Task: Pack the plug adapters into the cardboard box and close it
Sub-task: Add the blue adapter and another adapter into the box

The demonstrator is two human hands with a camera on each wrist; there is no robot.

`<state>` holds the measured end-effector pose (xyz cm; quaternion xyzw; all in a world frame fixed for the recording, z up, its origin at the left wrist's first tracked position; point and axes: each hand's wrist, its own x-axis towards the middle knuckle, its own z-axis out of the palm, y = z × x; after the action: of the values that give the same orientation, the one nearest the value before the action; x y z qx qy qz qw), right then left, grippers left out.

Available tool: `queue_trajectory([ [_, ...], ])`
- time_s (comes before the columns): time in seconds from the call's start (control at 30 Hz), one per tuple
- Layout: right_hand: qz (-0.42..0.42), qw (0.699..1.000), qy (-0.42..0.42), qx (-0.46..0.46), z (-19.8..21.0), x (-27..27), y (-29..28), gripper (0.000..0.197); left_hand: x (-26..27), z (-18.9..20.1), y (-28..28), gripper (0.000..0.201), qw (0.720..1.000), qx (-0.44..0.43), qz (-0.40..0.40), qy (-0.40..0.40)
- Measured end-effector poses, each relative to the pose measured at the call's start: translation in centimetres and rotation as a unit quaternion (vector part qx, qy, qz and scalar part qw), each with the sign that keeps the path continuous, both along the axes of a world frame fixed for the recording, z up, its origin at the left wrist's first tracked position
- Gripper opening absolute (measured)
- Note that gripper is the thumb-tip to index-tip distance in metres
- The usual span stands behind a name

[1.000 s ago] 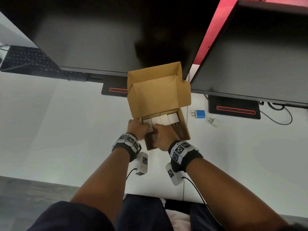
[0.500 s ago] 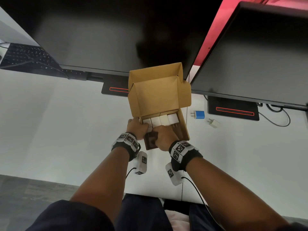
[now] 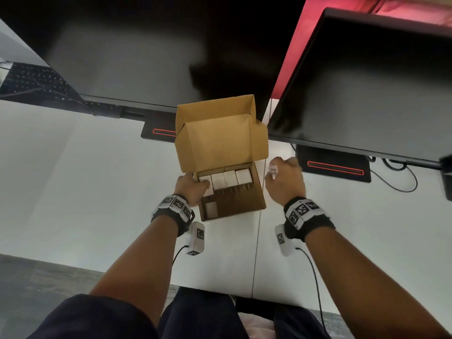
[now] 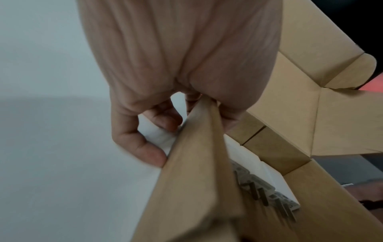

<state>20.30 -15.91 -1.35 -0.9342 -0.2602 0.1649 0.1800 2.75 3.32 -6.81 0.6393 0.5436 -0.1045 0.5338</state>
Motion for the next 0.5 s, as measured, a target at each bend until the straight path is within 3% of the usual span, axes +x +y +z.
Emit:
queue_trajectory([
  [0.1, 0.02, 0.984, 0.025, -0.174, -1.0, 2.2, -0.3, 0.044, -0.1, 0.3, 0.0, 0.035, 1.0, 0.01, -0.015, 0.003],
  [0.2, 0.056, 0.978, 0.011, -0.202, -2.0, 2.4, -0.3, 0.04, 0.0, 0.4, -0.1, 0.028, 1.0, 0.013, -0.01, -0.003],
  [0.37, 0.026, 0.991, 0.035, -0.129, -3.1, 1.8, -1.4, 0.026, 0.0, 0.5, -0.2, 0.019, 1.0, 0.016, -0.008, 0.0],
  [0.5, -0.01, 0.995, 0.005, 0.099, -1.2, 0.4, -2.4, 0.029, -0.1, 0.4, -0.1, 0.018, 1.0, 0.021, -0.019, 0.0],
])
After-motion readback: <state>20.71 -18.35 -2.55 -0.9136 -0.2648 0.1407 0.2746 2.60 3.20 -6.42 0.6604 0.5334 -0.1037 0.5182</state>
